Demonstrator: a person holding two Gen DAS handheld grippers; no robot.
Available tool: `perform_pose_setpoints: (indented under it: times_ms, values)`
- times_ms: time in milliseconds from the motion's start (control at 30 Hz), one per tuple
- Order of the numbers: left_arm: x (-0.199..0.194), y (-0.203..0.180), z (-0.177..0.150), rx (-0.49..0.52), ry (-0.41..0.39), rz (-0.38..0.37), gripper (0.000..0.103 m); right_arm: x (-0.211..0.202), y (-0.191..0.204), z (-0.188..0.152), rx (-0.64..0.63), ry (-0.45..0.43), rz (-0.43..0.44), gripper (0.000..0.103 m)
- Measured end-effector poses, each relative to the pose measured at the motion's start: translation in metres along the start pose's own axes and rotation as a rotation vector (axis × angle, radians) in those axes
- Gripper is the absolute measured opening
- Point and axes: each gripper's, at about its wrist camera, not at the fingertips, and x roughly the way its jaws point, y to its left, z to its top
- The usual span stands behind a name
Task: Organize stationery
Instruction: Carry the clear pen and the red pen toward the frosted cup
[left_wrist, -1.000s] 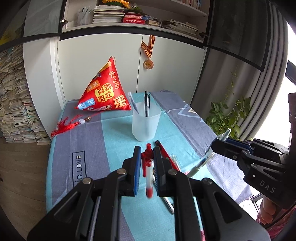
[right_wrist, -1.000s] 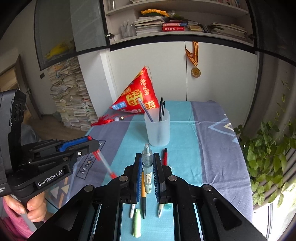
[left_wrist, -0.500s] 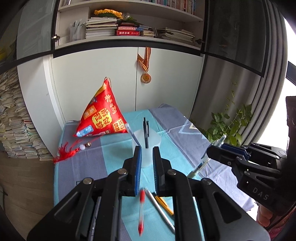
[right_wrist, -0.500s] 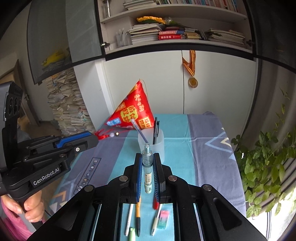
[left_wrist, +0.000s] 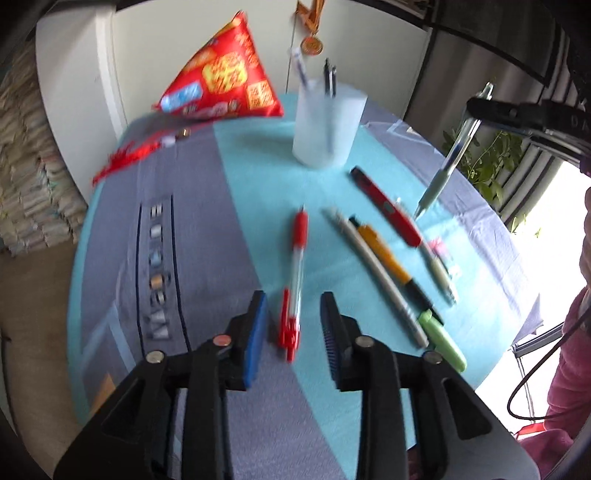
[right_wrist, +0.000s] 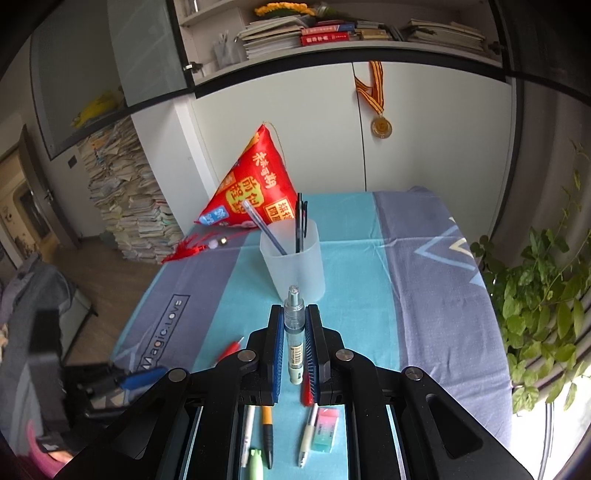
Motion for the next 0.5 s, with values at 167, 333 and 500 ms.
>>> perform_pose_setpoints:
  times_ms: [167, 333, 500]
  values:
    - [-0.004, -0.011, -0.013, 0.054, -0.028, -0.016, 0.042, -0.004, 0.006, -0.004, -0.001, 0.002, 0.01, 0.012]
    - [0.012, -0.009, -0.018, 0.074, 0.012, 0.041, 0.039, -0.015, 0.011, -0.008, -0.009, -0.014, 0.006, 0.012]
    - [0.012, 0.0, -0.02, 0.066, -0.001, 0.044, 0.012, -0.024, 0.015, -0.008, -0.013, -0.033, -0.003, 0.012]
